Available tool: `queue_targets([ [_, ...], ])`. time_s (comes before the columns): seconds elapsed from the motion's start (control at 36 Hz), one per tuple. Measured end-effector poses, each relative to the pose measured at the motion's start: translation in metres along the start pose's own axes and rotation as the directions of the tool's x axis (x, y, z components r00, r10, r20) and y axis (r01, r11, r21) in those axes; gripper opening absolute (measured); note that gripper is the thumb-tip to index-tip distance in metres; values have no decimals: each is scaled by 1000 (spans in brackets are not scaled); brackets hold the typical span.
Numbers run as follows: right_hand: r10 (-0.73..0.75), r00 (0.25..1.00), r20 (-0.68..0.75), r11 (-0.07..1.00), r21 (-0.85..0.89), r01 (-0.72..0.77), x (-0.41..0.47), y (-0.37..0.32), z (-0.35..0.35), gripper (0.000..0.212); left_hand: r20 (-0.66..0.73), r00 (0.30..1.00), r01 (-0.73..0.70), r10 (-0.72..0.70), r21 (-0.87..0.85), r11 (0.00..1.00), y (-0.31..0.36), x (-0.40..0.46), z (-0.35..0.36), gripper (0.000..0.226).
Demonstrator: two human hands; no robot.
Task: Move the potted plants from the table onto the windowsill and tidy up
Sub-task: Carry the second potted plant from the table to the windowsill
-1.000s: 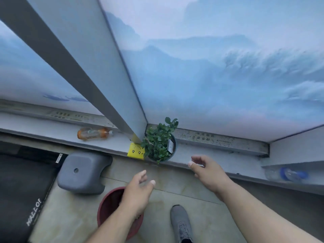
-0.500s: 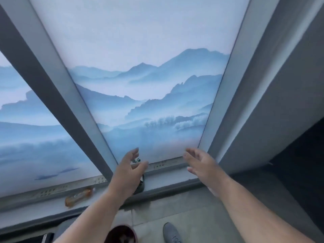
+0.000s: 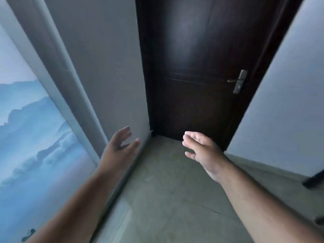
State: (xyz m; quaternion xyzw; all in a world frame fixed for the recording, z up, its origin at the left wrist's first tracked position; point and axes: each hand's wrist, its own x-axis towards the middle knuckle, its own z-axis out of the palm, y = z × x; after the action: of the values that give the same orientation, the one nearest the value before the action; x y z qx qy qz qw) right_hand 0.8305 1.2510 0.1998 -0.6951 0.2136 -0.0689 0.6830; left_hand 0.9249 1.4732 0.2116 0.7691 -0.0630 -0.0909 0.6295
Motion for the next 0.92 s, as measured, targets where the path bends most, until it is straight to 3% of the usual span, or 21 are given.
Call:
queue_targets([
  [0.14, 40, 948, -315, 993, 122, -1, -61, 25, -153, 51, 333, 942, -57, 34, 60, 997, 22, -17, 153, 72],
  [0.19, 68, 903, -424, 986, 167, 5, -87, 36, -207, 48, 446, 894, -87, 35, 97, 991, 31, -33, 213, 65],
  [0.39, 148, 683, -715, 965, 255, 57, -207, 80, -404, 34, 708, 701, -172, 84, 53, 984, 54, -136, 449, 56],
  [0.56, 186, 528, -829, 964, 259, 66, -297, 104, -533, 47, 832, 550, -170, 75, 23, 985, 66, -228, 596, 56],
  [0.64, 216, 468, -857, 961, 272, 53, -323, 110, -571, 51, 871, 488, -175, 55, 36, 984, 75, -259, 635, 55],
  [0.78, 225, 399, -889, 960, 272, 65, -354, 123, -636, 50, 902, 429, -203, 50, 43, 978, 91, -295, 711, 55],
  [0.92, 245, 337, -909, 958, 280, 59, -360, 134, -690, 51, 930, 365, -201, 43, 34, 979, 97, -309, 782, 35],
])
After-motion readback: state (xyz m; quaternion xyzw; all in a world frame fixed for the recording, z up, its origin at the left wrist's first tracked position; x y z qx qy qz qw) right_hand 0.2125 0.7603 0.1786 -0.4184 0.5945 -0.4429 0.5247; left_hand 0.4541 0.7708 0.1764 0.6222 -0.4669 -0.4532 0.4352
